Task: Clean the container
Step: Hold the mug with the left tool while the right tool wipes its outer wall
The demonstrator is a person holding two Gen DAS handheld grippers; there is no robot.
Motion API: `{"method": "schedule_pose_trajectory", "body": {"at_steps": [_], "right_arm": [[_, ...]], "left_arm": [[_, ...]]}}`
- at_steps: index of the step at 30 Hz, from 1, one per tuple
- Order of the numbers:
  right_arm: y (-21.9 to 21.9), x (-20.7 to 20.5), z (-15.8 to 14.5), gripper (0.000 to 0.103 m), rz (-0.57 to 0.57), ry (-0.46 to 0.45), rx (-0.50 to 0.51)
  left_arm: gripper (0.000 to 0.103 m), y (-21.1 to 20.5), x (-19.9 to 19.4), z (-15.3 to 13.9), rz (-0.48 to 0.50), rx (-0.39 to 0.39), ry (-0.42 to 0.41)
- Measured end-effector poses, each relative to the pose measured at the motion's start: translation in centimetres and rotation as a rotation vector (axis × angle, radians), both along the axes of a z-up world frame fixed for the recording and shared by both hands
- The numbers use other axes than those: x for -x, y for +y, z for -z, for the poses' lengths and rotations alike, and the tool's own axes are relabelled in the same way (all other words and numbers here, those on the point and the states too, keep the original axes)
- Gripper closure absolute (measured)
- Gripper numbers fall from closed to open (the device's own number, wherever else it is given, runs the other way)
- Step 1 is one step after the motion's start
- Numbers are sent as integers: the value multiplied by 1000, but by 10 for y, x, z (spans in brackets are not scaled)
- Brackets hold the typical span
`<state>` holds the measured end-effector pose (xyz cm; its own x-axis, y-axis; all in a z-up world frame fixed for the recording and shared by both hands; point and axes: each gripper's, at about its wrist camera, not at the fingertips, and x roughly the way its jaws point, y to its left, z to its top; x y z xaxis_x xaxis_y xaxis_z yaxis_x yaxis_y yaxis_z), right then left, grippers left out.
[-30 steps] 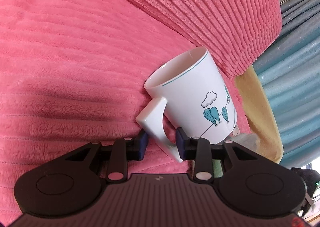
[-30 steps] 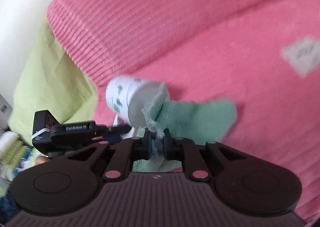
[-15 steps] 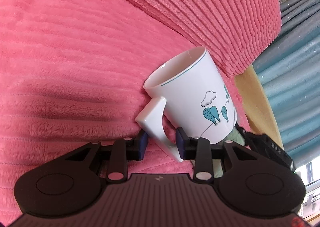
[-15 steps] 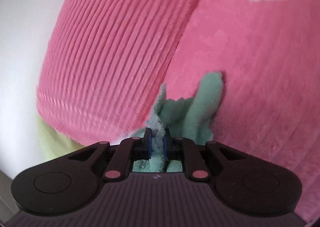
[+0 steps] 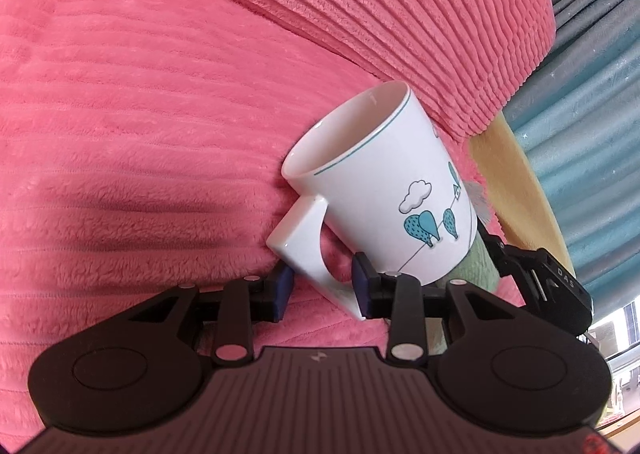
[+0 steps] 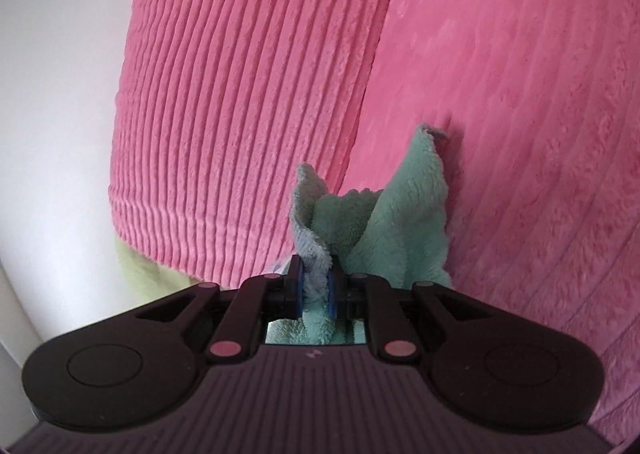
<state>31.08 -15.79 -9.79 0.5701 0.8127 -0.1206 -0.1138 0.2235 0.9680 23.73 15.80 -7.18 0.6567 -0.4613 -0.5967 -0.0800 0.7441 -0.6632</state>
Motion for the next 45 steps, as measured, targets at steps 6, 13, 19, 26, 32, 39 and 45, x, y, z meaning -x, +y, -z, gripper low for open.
{"method": "schedule_pose_trajectory", "body": {"at_steps": [6,13,19,26,32,39,45], "right_arm": [[4,-2,-2,92,-114,-26,32],[14,-1,-13,92,-218,-81,188],[25,-1,-25,93,-294,-136,358],[47,8,-48,95,-326,-260,652],[75,23,-65,96,-296,-409,929],[83,22,-61,96,-121,-482,1011],[46,5,-54,97,71,-323,726]], "left_arm": [[61,2,1,1,-16,25,12],[62,2,3,2,-28,36,20],[64,0,2,1,-27,25,20],[64,-1,2,0,-23,12,16],[64,0,3,1,-23,21,12],[63,0,2,1,-19,23,8],[63,-1,3,-1,-7,5,2]]}}
